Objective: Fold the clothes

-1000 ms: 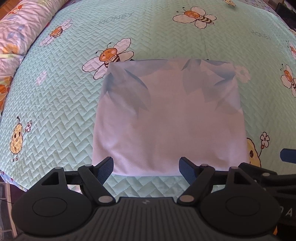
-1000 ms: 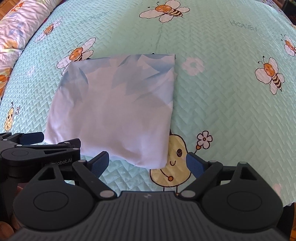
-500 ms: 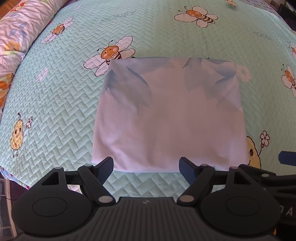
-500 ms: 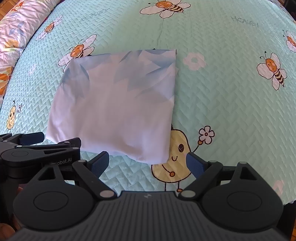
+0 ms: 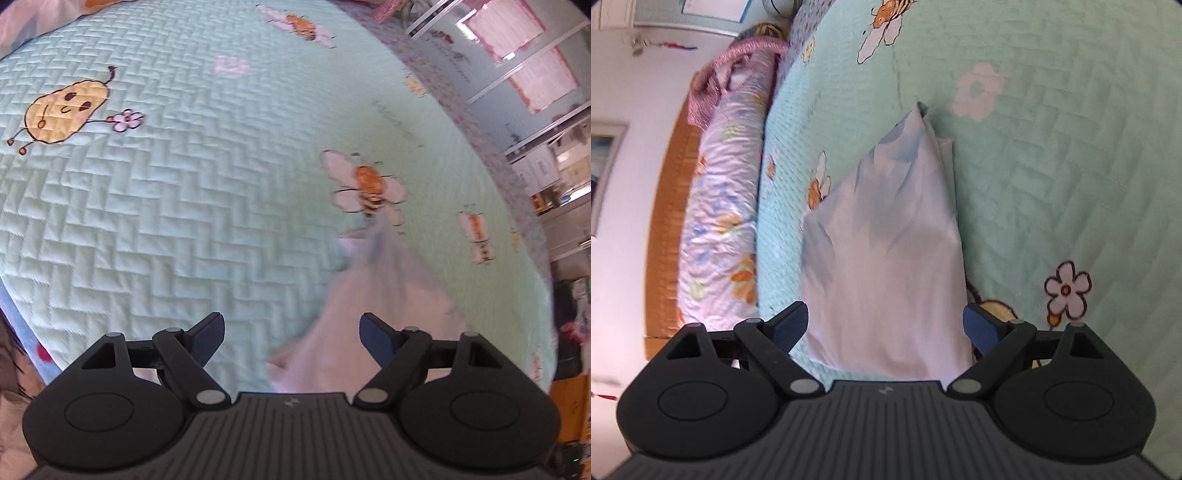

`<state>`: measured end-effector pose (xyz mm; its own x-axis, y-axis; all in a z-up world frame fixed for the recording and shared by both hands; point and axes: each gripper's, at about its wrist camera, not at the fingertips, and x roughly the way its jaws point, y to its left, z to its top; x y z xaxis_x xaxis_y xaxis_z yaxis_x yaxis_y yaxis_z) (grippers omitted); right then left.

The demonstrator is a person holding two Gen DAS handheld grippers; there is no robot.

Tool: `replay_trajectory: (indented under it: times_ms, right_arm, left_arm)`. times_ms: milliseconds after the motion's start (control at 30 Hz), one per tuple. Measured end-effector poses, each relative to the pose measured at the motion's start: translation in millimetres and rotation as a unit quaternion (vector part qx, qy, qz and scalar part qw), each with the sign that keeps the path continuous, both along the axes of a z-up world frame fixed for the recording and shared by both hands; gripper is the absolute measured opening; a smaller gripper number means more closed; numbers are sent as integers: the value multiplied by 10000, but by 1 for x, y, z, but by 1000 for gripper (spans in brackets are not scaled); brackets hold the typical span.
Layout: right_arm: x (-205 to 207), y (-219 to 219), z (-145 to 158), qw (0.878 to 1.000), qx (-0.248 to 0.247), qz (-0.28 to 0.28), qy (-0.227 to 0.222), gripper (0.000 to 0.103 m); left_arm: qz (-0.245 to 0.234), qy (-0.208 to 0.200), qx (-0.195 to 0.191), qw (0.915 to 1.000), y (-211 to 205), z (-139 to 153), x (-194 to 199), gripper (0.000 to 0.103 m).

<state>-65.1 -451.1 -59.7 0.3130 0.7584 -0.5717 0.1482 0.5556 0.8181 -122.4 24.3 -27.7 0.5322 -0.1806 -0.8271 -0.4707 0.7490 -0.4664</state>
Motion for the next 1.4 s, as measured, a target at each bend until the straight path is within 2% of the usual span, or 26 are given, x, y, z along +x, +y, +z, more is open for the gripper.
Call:
replay_trajectory:
  times_ms: [167,233,333,467,600,633,967,1000,1100,1167,1300,1333,1400]
  right_arm:
    - [8,3,-19,9997,-231,-8,22,92]
    - [10,5,-29,9999,-111,-15,104,93]
    - [16,9,-33,9999,81,61,42,103]
    - [30,16,-36,9995,202,229,19,103]
    - [41,25,-36,9993,172,316,-52,103]
    - [42,26,-36,9993,153,344,-75,103]
    - [48,28,-37,9990,70,424,-75,103]
    - [46,25,-35,9990,46,445,-98,103]
    - [41,14,-30,9986,-29,508,-168,103]
    - [37,7,-27,9982,-78,550,-215,103]
    - [17,-27,-3,9915,-990,424,-729,103]
    - [12,-36,5,9873,-1265,363,-889,103]
    - [-13,-54,38,9663,-1888,47,-1750,103]
  left_arm:
    - [-124,82,-205,9997,7,-25,15,83]
    - [-196,45,-251,9995,4,-30,22,83]
    - [-373,-99,-299,9988,0,-33,34,84]
    - [-641,-53,-248,9976,-12,-37,52,87]
    - [-821,-14,-172,9965,-25,-41,68,103]
    - [-866,-1,-143,9961,-28,-41,71,103]
    - [-1250,355,737,9888,-62,-44,91,103]
    - [-1186,326,777,9894,-62,-41,89,103]
    - [-1208,-34,1319,9839,-94,-13,70,103]
    - [-1221,-273,1678,9779,-115,7,58,103]
    - [-1238,-751,2385,9603,-157,45,33,101]
    - [-1241,-869,2559,9547,-168,55,27,101]
    - [-1245,-1105,2904,9423,-189,74,14,100]
